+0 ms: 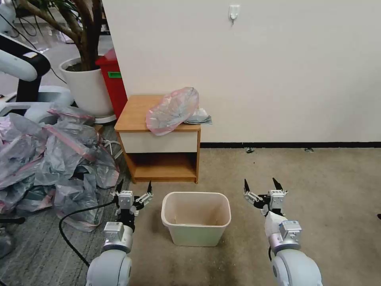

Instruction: Pick up the garbage bag from the table and place it over the trash can.

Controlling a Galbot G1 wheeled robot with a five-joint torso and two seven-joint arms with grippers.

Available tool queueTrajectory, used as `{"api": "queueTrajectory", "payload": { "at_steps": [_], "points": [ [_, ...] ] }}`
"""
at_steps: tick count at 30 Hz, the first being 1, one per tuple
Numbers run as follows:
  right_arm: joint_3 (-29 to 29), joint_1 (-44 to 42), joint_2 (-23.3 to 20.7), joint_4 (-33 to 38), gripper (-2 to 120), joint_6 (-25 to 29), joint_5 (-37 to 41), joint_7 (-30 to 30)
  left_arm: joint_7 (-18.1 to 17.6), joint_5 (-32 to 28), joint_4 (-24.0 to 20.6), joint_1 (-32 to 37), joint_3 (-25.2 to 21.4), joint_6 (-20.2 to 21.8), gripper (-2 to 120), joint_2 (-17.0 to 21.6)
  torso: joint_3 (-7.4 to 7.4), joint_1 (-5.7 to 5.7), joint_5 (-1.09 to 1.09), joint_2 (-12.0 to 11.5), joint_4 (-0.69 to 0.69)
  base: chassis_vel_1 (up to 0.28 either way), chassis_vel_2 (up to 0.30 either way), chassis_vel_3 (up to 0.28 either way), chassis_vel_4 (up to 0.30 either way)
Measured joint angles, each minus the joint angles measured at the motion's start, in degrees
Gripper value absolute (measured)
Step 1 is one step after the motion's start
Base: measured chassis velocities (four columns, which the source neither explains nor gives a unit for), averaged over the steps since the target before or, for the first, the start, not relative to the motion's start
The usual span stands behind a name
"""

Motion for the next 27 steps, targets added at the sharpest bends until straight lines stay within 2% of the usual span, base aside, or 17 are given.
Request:
{"api": "queueTrajectory", "payload": {
  "at_steps": [17,19,21,22,23,25,26,27],
  "points": [
    [0.0,-0.1,0.0,0.4,100,-0.1,0.0,0.1,0.0,-0.5,-0.5,0.3,-0.2,0.1,100,0.3,0.00,0.00,-0.01,0.0,0.00,0.000,0.000,0.000,0.000],
    [0.1,-1.0,0.2,2.9,100,-1.5,0.2,0.7,-0.2,-2.8,-2.9,1.7,-1.6,0.7,100,1.7,0.00,0.00,0.04,0.0,0.01,0.000,0.000,0.000,0.000],
    [0.1,-1.5,0.4,4.3,100,-2.3,0.4,1.0,-0.2,-3.0,-3.1,1.8,-1.7,0.7,100,1.8,0.00,0.00,0.10,0.0,0.02,0.000,0.000,0.000,0.000],
    [0.2,-2.8,0.8,7.9,100,-4.4,0.8,1.8,-0.2,-4.8,-4.6,3.0,-2.3,1.0,100,2.7,0.00,0.00,-0.11,0.0,0.00,0.000,0.000,0.000,0.000],
    [0.2,-2.8,0.8,7.9,100,-4.4,0.8,1.8,-0.2,-4.8,-4.6,3.0,-2.3,1.0,100,2.7,0.00,0.00,-0.11,0.0,0.00,0.000,0.000,0.000,0.000],
    [0.4,-4.6,1.3,12.8,100,-7.3,1.4,3.0,-0.3,-9.1,-8.7,5.4,-4.5,1.5,100,4.9,-0.01,0.00,0.07,0.0,-0.01,0.000,0.000,0.000,0.000],
    [0.4,-5.5,1.5,15.5,100,-8.7,1.8,3.6,-0.4,-12.0,-11.2,7.2,-5.8,2.0,100,6.4,-0.01,0.00,-0.05,0.0,0.00,0.000,0.000,0.000,0.000],
    [0.3,-6.4,1.4,16.7,100,-7.5,2.9,4.4,-0.6,-14.2,-13.3,8.5,-7.0,2.4,100,7.7,-0.01,0.00,-0.05,0.0,0.01,0.000,0.000,0.000,0.000]
  ]
}}
